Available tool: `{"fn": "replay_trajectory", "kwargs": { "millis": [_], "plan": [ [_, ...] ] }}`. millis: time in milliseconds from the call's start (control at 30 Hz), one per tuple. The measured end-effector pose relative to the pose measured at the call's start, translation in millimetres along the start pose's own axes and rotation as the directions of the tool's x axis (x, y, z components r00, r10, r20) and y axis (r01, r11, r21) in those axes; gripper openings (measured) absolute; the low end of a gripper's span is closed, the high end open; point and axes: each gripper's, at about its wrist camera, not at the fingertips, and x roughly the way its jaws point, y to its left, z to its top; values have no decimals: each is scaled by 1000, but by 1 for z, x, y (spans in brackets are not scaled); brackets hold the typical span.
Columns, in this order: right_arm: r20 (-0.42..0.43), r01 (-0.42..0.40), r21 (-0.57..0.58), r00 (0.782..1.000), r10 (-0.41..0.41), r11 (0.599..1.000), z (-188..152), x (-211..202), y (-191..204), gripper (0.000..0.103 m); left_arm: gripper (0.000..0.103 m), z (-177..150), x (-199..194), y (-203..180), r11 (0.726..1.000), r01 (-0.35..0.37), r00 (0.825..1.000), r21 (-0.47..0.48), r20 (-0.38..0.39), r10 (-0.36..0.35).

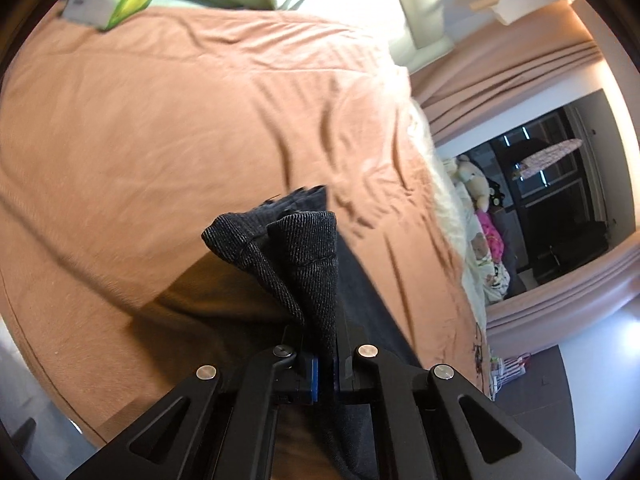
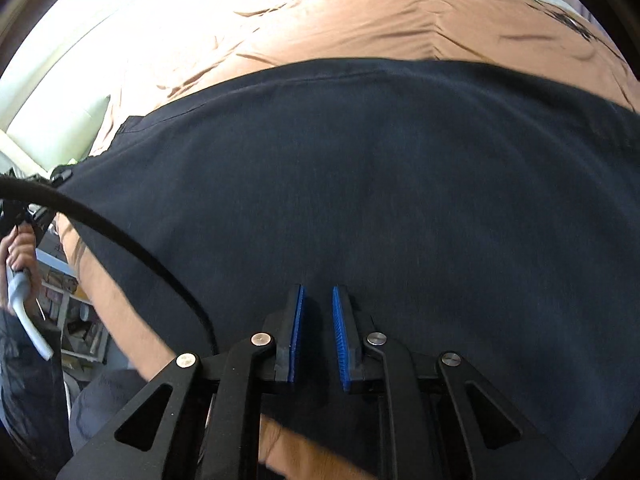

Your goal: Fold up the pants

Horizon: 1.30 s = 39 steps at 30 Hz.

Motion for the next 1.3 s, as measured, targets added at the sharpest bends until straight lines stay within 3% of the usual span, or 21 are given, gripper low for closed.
{"fn": "replay_trajectory", "kwargs": {
  "millis": [200, 400, 533, 900, 1300],
  "plan": [
    [-1, 1, 10, 1000, -1, 1000, -8, -13, -3, 12, 4, 4, -3, -19, 1000, 18, 1000, 17, 11, -18],
    [-20, -5, 23, 1000, 6, 1000, 11, -15, -14, 12, 4, 2, -2, -21, 1000, -5, 1000, 16, 18, 5],
    [-29, -14, 36, 999, 15, 999, 45, -5, -29, 12, 4, 0, -1, -17, 1000, -20, 1000, 6, 21, 20],
    [-39, 68, 41, 997, -66, 997, 129, 30, -52, 12, 4, -7, 5, 10, 999, -20, 999, -41, 26, 22],
    [-14, 85, 47, 996, -84, 995, 190, 58, -63, 12, 4, -12, 9, 31, 999, -2, 1000, -53, 20, 4]
  ]
}}
